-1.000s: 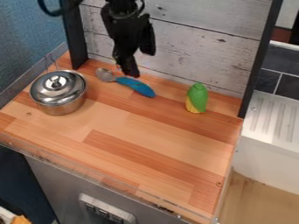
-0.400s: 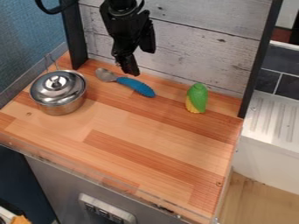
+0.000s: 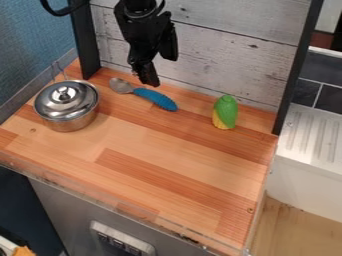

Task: Put the the spoon upper left side of the table beside the pot

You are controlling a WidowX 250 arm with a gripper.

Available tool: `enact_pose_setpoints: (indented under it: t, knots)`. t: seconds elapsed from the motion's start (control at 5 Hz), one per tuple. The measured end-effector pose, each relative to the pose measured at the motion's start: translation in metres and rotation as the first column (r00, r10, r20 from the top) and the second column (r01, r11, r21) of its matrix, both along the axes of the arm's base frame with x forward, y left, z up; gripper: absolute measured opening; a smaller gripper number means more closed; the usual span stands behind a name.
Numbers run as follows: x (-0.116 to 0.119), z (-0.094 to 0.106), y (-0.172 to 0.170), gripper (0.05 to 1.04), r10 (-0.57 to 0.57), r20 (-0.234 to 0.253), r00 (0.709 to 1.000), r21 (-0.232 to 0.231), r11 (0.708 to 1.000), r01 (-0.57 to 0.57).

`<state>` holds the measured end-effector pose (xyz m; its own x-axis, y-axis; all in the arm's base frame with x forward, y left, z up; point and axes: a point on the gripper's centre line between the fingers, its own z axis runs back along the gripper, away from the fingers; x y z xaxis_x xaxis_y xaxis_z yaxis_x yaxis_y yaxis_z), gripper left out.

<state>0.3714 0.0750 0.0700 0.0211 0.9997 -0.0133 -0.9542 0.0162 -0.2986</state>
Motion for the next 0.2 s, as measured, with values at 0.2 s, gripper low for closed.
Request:
enact_pose_setpoints:
  t: [0.2]
  knots:
    - [0.0004, 0.0004, 0.0001, 1.001, 0.000, 0.001, 1.000, 0.000, 1.000, 0.000]
